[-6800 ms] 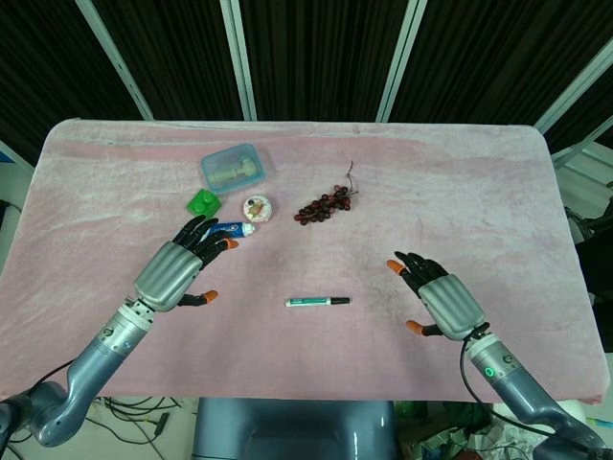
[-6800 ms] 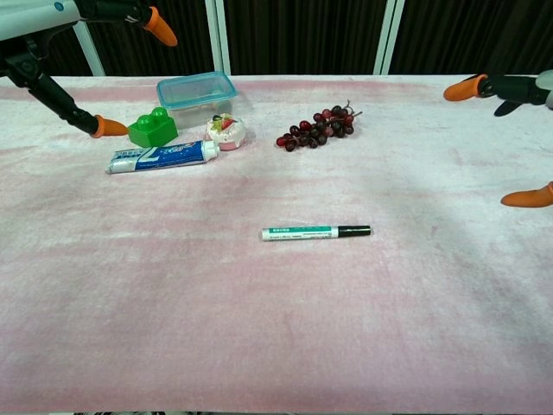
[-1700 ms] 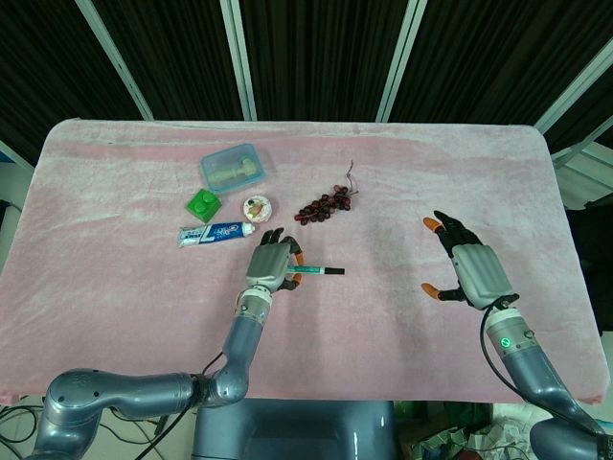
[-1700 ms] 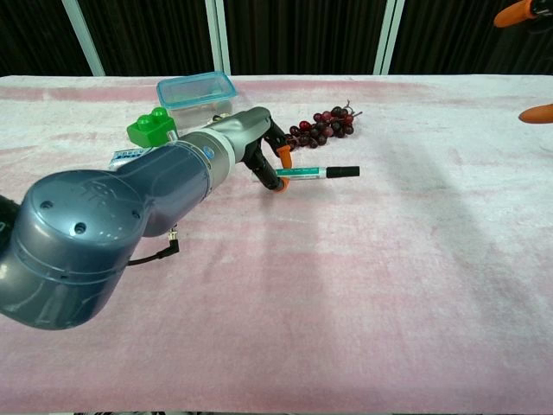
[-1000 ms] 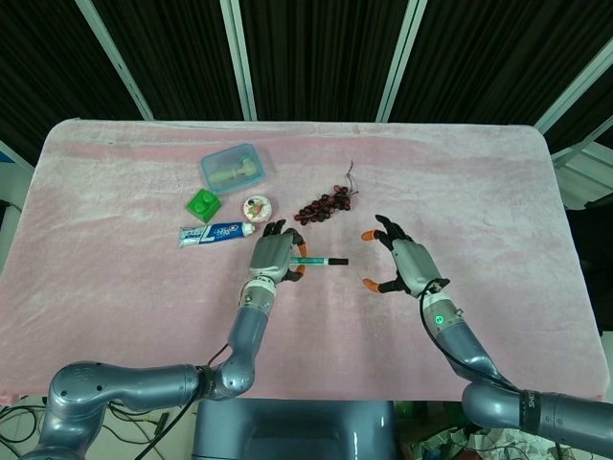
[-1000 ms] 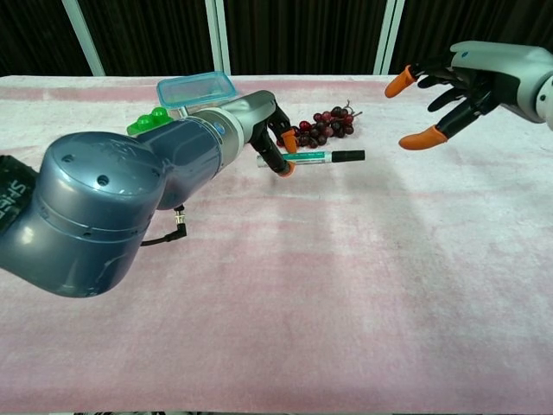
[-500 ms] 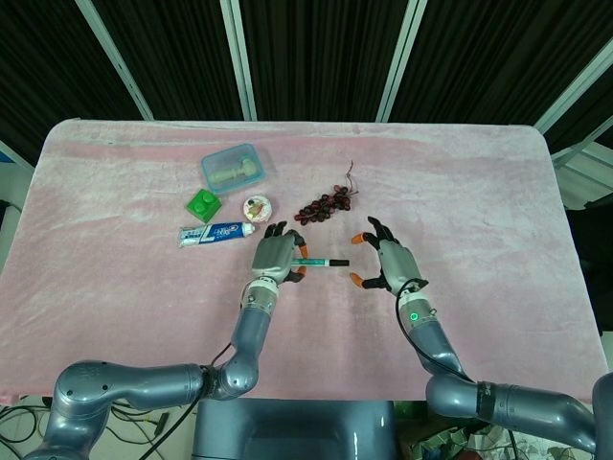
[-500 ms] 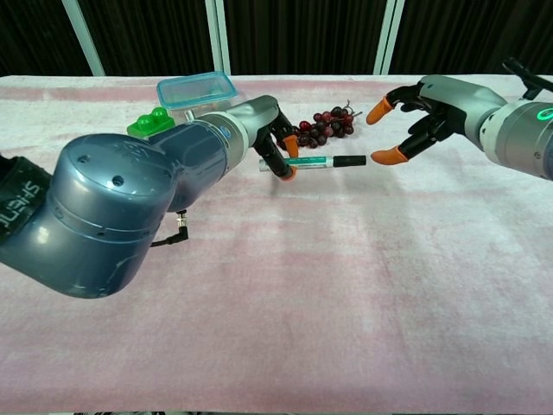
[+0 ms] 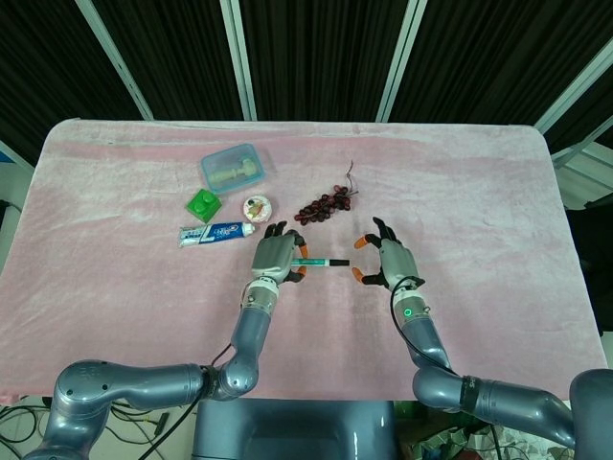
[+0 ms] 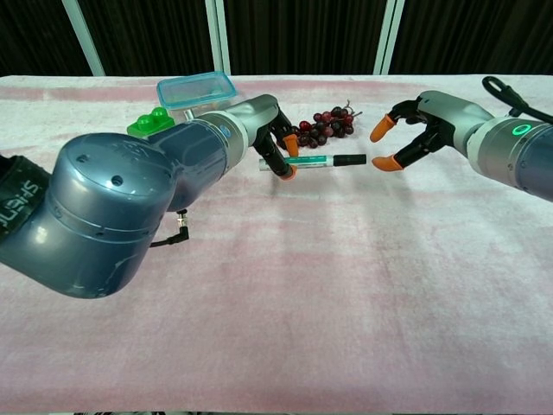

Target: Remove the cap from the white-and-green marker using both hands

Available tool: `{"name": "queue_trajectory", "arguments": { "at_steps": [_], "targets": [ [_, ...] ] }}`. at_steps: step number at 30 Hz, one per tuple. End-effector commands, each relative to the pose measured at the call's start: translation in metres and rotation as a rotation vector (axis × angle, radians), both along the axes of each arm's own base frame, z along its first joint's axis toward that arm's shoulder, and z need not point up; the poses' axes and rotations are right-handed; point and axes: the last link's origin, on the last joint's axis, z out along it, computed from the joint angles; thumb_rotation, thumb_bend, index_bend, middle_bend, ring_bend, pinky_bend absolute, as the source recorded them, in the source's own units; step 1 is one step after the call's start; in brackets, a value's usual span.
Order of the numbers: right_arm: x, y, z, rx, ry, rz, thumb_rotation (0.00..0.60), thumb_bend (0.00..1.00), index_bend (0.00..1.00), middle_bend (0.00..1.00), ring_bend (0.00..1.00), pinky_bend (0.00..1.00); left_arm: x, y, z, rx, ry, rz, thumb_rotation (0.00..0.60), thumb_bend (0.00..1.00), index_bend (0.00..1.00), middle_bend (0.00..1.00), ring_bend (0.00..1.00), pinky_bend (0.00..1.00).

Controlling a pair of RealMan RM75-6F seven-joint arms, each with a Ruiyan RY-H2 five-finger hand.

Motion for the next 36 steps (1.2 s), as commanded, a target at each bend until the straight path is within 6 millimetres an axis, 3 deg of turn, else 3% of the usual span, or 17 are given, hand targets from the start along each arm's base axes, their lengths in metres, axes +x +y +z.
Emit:
{"name": "queue_trajectory", "arguments": {
  "at_steps": [1,36],
  "targets": [
    [-0.001,-0.001,-0.001,-0.001,0.004,-0.004,0.6,0.23,0.43,0.0,0.02,0.15,0.0,-0.001,-0.001,-0.004,0.001,-0.001,0.6,0.51,0.69,0.27,0.0,0.0],
    [0.008,0.003,-0.02,0.035,-0.031,-0.02,0.6,0.23,0.51,0.0,0.02,0.15,0.001,-0.004,-0.005,0.002,0.001,-0.004,0.6,0.51,0.69,0.27,0.0,0.0]
  ]
}}
